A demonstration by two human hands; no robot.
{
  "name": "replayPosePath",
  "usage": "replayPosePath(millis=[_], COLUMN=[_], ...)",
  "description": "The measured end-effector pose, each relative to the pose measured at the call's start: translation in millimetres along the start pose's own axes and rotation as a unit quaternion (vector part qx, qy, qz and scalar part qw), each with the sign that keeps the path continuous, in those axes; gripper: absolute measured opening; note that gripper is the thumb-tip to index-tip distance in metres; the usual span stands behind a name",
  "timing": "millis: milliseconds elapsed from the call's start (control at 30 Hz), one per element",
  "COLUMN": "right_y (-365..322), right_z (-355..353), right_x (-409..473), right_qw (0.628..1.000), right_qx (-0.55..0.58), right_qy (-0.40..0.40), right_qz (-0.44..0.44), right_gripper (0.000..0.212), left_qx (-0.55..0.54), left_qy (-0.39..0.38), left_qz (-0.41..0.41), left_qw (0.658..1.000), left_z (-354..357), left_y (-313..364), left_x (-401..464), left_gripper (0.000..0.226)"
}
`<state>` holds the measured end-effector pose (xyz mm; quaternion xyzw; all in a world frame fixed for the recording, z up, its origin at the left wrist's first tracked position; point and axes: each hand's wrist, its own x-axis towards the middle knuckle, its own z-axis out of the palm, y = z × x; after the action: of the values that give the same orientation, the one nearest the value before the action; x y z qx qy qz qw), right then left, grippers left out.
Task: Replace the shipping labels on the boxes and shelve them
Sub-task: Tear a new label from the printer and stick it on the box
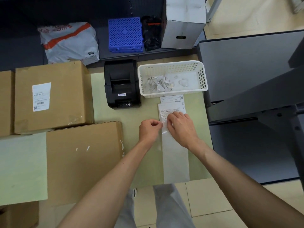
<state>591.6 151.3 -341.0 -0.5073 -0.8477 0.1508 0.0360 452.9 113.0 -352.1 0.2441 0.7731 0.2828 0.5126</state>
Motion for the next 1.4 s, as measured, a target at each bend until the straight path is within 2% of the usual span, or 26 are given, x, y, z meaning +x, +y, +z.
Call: replayPosePath(millis=[233, 600, 733, 900, 1067, 1400], right_y=[14.3, 40.7, 46.7, 48.6, 47.0, 52.3], right_z=[-17.2, -43.9, -51.0, -57.3, -62.5, -75.9], right_x=[7.6, 18.6, 20.5, 23.9, 28.3, 39.9], right_qw=[0.997, 0.980, 0.971, 0.971, 0.974, 0.954], right_qx=[0.030, 0.085, 0.137, 0.136, 0.128, 0.155], right_qy=[-0.005, 0.042, 0.041, 0.038, 0.035, 0.114], right_qz=[0.075, 0.176, 0.192, 0.192, 0.184, 0.229], right_gripper=[0.015, 0.020, 0.019, 0.019, 0.019, 0.018], left_qx=[0.031, 0.040, 0.048, 0.058, 0.066, 0.099], left_qy=[0.008, -0.001, -0.003, 0.002, 0.009, 0.034], left_qz=[-0.025, -0.050, -0.048, -0.054, -0.056, -0.066], left_qw=[0.999, 0.998, 0.998, 0.997, 0.996, 0.992], left_z=[0.3, 3.0, 5.8, 5.8, 3.8, 0.4], left_y=[-0.7, 5.4, 9.9, 17.1, 18.8, 7.5], left_x=[6.5, 6.4, 7.6, 8.9, 7.1, -0.8], left_gripper=[0.012, 0.008, 0.004, 0.010, 0.007, 0.012])
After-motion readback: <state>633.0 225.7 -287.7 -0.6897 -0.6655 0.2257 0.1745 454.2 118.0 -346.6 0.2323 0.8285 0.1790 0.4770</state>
